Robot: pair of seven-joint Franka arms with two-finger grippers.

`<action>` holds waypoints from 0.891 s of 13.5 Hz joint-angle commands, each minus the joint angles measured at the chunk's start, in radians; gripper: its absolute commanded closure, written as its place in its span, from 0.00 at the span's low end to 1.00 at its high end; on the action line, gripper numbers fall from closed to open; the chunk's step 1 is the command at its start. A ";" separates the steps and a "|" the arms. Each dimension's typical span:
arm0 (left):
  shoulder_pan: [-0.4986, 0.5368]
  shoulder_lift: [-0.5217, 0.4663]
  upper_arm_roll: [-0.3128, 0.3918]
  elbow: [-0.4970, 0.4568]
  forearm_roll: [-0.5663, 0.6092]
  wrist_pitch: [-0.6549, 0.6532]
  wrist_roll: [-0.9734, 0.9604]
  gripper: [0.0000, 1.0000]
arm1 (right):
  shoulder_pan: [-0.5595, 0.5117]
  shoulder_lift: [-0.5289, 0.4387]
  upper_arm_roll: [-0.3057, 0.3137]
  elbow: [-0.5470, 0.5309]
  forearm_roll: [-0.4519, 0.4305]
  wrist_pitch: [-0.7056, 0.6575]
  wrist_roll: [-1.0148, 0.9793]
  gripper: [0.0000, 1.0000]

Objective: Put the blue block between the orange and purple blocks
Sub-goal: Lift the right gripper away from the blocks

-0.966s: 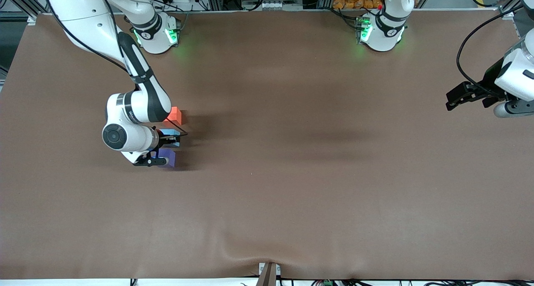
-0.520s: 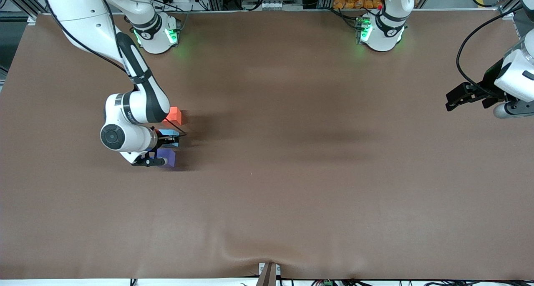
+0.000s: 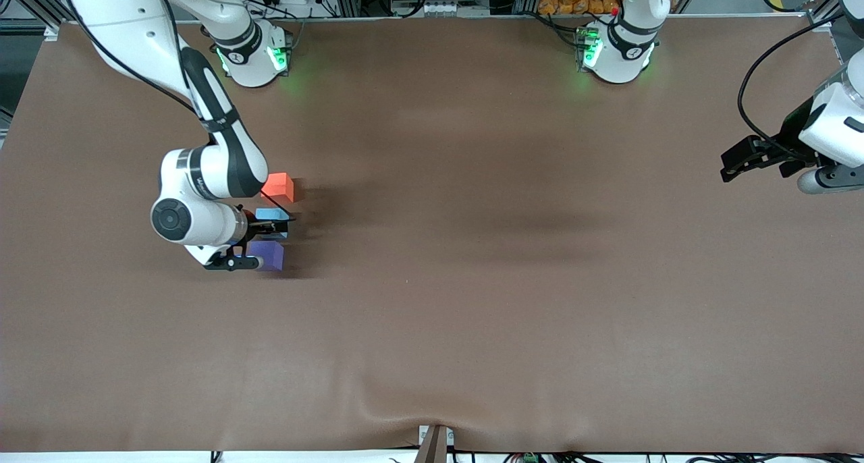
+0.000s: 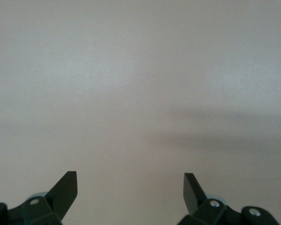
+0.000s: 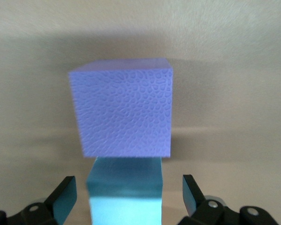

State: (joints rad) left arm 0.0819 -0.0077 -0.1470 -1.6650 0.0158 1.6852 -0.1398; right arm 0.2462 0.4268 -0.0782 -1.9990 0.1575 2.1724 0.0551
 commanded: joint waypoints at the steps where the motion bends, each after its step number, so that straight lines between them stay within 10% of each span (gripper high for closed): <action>1: 0.012 0.000 -0.009 -0.005 -0.017 0.010 0.006 0.00 | -0.034 -0.124 0.003 -0.009 -0.007 -0.071 0.012 0.00; 8: 0.015 0.005 -0.008 -0.002 -0.016 0.013 0.006 0.00 | -0.209 -0.416 0.000 0.029 -0.044 -0.236 -0.001 0.00; 12: 0.015 -0.014 -0.008 0.002 -0.016 -0.007 0.008 0.00 | -0.225 -0.421 0.001 0.343 -0.157 -0.569 -0.011 0.00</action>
State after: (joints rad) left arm 0.0827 0.0012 -0.1468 -1.6639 0.0158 1.6909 -0.1398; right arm 0.0374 -0.0103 -0.0945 -1.8097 0.0302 1.7307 0.0475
